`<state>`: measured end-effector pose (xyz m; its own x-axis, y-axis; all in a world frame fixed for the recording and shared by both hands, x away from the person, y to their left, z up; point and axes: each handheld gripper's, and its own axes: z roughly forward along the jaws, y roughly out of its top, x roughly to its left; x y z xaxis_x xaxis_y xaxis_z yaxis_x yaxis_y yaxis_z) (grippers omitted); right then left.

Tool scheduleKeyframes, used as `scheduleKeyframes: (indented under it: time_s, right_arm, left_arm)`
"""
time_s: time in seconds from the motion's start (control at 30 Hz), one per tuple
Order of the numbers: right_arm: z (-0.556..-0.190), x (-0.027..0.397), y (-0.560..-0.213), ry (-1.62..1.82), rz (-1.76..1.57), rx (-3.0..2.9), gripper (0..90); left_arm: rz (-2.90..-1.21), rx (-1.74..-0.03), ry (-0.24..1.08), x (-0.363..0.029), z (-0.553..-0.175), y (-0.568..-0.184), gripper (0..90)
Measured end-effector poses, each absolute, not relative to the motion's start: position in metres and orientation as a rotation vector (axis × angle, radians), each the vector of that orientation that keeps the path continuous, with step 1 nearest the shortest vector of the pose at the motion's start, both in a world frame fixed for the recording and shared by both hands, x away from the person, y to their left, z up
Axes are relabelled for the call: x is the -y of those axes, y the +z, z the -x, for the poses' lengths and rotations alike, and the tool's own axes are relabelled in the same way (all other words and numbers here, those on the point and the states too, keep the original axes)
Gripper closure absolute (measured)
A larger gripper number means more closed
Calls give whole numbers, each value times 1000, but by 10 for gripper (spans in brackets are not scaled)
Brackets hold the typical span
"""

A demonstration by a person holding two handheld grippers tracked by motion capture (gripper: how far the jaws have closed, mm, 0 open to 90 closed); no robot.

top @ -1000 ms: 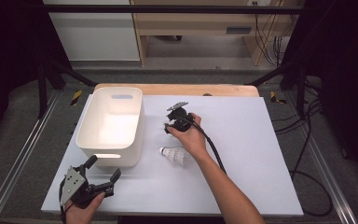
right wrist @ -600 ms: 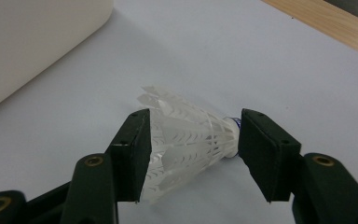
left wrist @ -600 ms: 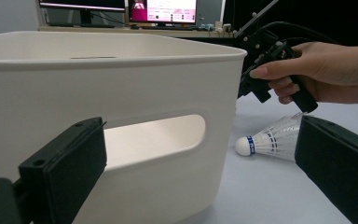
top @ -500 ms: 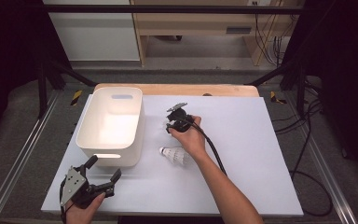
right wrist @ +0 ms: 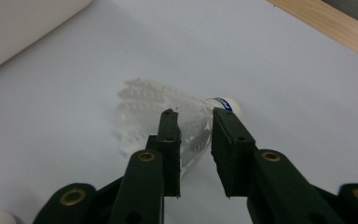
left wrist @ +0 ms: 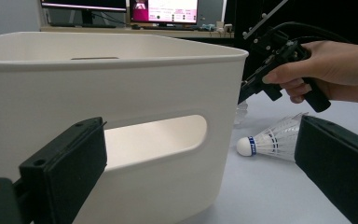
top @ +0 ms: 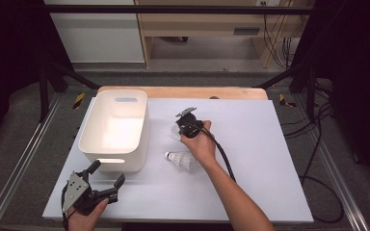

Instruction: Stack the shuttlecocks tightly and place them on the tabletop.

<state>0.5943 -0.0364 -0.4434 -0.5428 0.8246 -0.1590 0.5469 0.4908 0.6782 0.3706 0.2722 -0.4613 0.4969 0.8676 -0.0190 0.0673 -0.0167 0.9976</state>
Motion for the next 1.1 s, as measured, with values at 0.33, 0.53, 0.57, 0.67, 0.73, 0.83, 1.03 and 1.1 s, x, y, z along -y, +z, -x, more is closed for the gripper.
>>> scheduleKeyframes:
  time_s: [0.33, 0.53, 0.57, 0.67, 0.73, 0.83, 1.03, 1.1]
  right_arm:
    - [-584, 69, -440, 813, -1118, -2277, 900]
    - [-565, 97, -433, 891, -1100, -2254, 900]
    - [-560, 104, -432, 917, -1100, -2248, 900]
    - [-549, 123, -431, 961, -1096, -2239, 900]
    - [-542, 134, -433, 978, -1112, -2233, 900]
    - [-533, 149, -437, 1015, -1119, -2229, 900]
    - [-516, 170, -445, 1077, -1111, -2225, 900]
    - [-511, 176, -448, 1090, -1109, -2228, 900]
  left_arm:
    - [-1462, -873, 788, -273, -370, -462, 24]
    - [-1464, -873, 789, -273, -370, -462, 24]
    - [-1465, -873, 789, -273, -370, -462, 23]
    - [-1469, -873, 791, -273, -370, -462, 24]
    - [-1470, -874, 792, -273, -370, -462, 24]
    - [-1474, -878, 792, -273, -371, -463, 24]
    - [-1478, -873, 791, -270, -371, -463, 23]
    - [-1484, -869, 794, -270, -370, -463, 23]
